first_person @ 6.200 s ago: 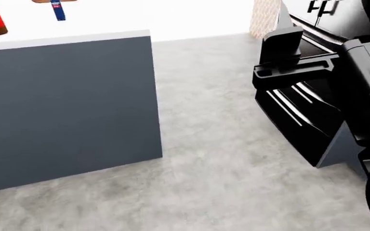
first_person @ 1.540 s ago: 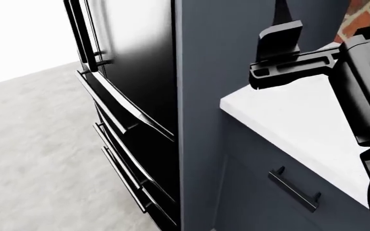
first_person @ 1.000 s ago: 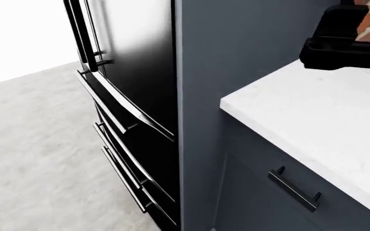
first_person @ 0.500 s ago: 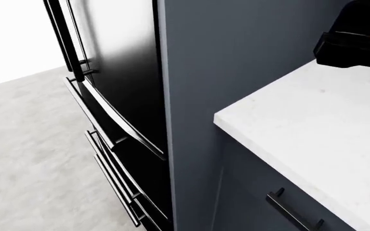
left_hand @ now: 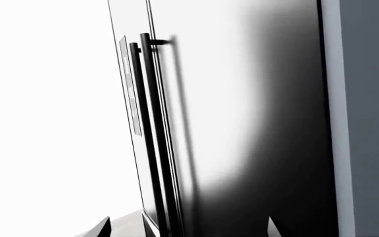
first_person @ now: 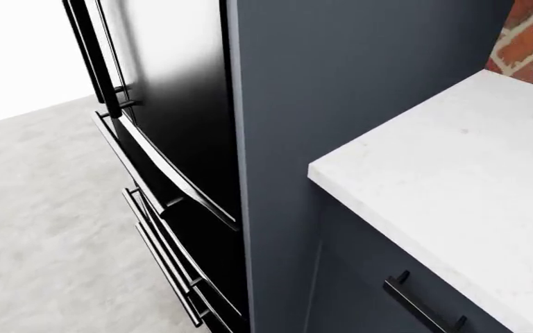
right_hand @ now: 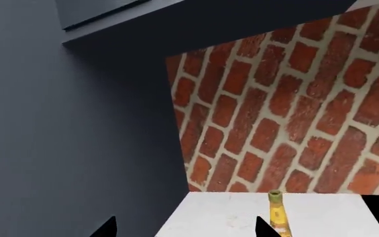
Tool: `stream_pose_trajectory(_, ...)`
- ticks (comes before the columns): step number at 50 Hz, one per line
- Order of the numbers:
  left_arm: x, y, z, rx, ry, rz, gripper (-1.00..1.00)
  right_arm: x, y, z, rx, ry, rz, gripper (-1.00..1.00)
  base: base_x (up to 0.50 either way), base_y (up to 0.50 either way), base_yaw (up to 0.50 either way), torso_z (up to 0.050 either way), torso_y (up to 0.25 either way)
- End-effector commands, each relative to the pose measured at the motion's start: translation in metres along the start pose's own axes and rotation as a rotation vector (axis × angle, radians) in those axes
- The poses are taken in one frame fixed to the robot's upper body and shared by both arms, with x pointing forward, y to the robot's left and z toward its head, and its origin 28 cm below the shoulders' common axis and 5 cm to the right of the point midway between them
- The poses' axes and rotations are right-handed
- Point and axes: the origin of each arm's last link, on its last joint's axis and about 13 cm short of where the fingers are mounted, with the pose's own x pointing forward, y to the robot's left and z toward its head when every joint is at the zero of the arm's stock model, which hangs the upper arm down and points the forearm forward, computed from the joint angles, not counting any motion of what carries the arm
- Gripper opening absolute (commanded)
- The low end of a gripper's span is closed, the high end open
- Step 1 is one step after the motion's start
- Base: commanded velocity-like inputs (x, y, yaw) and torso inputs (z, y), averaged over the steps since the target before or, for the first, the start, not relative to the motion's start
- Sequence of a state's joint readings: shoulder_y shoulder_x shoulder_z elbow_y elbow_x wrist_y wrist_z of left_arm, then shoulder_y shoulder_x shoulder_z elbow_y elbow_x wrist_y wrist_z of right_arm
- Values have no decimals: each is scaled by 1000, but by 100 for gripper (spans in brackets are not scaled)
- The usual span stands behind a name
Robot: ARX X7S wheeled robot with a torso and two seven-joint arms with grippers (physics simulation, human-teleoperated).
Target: Move the drinks to the dining counter.
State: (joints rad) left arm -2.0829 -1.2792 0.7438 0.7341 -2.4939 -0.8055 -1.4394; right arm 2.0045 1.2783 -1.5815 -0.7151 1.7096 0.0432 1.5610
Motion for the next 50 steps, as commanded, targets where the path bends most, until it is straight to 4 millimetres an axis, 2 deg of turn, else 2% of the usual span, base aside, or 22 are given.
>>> stream_pose_trajectory(1, 0, 0, 0, 0, 2, 1, 100, 10, -22, -1, 66, -8, -156, 100, 0, 0, 0, 0, 0)
stream_pose_trajectory(5, 0, 0, -1, 0, 4, 1, 100, 14, -34, -2, 63, -7, -220, 100, 0, 0, 0, 0, 0)
stream_pose_trajectory(10, 0, 0, 0, 1, 3, 1, 100, 14, -34, -3, 46, -1, -222, 100, 0, 0, 0, 0, 0)
stream_pose_trajectory(13, 0, 0, 0, 0, 2, 2, 100, 13, -28, -4, 14, 8, -191, 100, 0, 0, 0, 0, 0)
stream_pose_trajectory(14, 0, 0, 0, 0, 3, 1, 100, 10, -21, -6, -12, 27, -149, 100, 0, 0, 0, 0, 0)
stream_pose_trajectory(17, 0, 1, 0, 0, 2, 2, 100, 11, -16, -11, -117, 43, -126, 100, 0, 0, 0, 0, 0)
stream_pose_trajectory(28, 0, 0, 0, 2, 2, 1, 100, 14, -4, -9, -196, 49, -88, 100, 0, 0, 0, 0, 0)
stream_pose_trajectory(34, 0, 1, -1, -1, 6, 4, 100, 22, -11, -5, -207, 47, -147, 100, 0, 0, 0, 0, 0)
stream_pose_trajectory(50, 1, 1, -2, 1, 14, 6, 100, 36, -19, -12, -287, 127, -229, 100, 0, 0, 0, 0, 0)
